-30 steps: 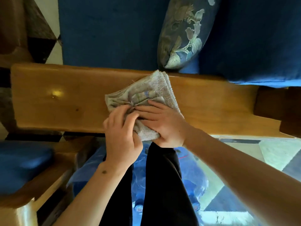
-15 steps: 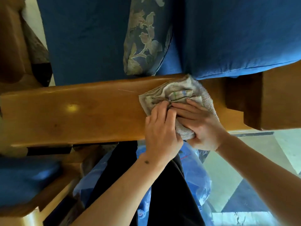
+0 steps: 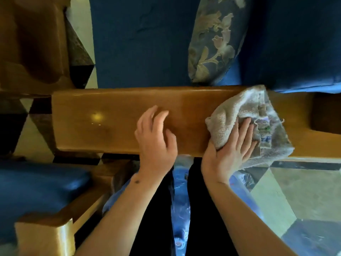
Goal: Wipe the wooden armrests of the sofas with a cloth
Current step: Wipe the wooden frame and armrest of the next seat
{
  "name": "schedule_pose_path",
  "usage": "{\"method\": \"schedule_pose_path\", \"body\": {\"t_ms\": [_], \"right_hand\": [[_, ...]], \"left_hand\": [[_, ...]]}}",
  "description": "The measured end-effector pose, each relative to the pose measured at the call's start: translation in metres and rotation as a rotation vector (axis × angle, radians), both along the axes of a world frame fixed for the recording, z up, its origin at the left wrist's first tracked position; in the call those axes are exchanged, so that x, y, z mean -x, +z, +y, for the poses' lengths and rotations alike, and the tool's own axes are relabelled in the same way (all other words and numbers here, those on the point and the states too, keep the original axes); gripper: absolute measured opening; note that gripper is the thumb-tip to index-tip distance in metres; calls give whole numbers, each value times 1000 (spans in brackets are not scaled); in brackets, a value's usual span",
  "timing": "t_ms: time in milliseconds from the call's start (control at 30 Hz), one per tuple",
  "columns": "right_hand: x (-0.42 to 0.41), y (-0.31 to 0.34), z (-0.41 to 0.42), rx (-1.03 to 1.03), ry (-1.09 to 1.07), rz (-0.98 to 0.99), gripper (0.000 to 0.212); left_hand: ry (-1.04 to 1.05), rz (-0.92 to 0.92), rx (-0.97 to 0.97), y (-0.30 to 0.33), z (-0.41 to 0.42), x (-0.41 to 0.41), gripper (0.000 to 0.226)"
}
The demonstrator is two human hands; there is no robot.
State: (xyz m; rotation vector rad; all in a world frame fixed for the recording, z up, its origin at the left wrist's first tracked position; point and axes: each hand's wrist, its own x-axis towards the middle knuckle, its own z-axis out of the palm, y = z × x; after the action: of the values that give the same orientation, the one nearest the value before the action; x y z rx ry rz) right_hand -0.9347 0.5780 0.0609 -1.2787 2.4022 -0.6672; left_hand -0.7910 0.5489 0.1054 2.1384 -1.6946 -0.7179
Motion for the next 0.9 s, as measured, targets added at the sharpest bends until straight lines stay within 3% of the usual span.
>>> {"method": "schedule_pose_path", "body": {"t_ms": [133,467,633,767,900], "right_hand": [[-61,-1,-8,-56,-104,12,67],[-195,-3,-17,-53,34,34,67],[-223,-3,-23,-54,37,59,69],[-256,-4,-27,-47,117,58,72],[-296,-2,-24,-39,374,82,70]], "left_hand": [[289,-71,-49,2,18,-103,43],[493,218,43,-18,39,-204,51],[540,268,124,-18,42,-234,38],[625,296,143,-20,38,-261,40],[636,310,172,-19,36,-270,42]]}}
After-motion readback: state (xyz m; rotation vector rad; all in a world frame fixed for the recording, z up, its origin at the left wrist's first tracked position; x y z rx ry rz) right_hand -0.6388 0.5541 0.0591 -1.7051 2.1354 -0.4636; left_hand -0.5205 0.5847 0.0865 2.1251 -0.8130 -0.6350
